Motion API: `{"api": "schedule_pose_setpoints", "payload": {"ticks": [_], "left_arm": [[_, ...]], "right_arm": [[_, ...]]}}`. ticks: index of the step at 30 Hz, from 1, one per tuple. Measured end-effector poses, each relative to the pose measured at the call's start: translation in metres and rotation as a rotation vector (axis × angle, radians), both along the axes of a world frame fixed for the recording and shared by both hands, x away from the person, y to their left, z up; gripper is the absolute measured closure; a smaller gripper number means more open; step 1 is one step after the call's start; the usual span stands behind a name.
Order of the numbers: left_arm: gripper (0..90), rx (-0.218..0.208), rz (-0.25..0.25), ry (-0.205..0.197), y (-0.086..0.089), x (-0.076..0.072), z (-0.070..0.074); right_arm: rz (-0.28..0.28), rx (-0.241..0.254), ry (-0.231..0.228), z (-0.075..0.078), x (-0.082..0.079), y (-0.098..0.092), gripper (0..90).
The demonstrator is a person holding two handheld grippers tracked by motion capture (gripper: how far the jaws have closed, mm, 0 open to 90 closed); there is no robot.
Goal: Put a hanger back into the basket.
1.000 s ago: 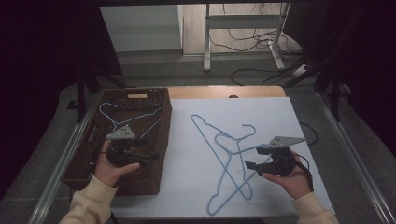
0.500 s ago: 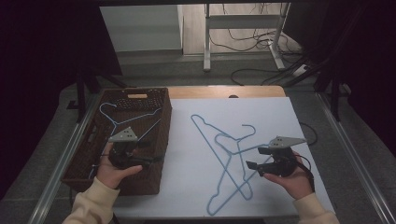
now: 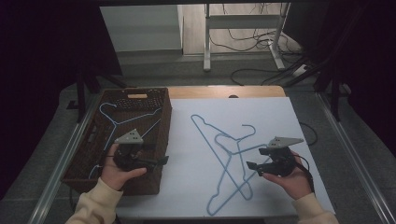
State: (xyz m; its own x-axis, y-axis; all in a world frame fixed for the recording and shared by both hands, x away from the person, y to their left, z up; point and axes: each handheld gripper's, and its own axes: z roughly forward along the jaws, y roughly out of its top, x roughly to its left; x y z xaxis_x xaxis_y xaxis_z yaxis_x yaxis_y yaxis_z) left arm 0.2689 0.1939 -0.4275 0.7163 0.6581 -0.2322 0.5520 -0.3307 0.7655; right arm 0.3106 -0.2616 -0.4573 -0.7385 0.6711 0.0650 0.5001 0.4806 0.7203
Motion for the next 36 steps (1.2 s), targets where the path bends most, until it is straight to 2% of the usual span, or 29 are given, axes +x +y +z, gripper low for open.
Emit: {"api": "schedule_pose_setpoints", "payload": {"ticks": [7,11,17,22,28,36], "left_arm": [[23.2,0.006,0.001,0.005,-0.001,0.000,-0.001],[23.2,0.008,0.001,0.003,-0.001,0.000,-0.001],[23.2,0.008,0.000,0.002,-0.001,-0.002,0.001],[23.2,0.004,-0.004,0.003,-0.002,-0.003,0.000],[23.3,0.006,-0.010,0.007,-0.003,-0.002,0.000],[23.3,0.007,-0.008,0.012,-0.004,-0.002,-0.002]], "right_arm": [[-0.040,-0.018,0.018,-0.003,0.004,-0.003,25.7],[-0.050,-0.028,0.041,-0.006,0.011,0.003,27.9],[-0.041,-0.081,0.077,-0.013,0.028,0.031,32.3],[-0.032,-0.101,0.101,-0.017,0.042,0.053,36.1],[-0.038,-0.121,0.130,-0.025,0.061,0.071,39.8],[-0.027,-0.180,0.150,-0.039,0.079,0.090,48.6]]}}
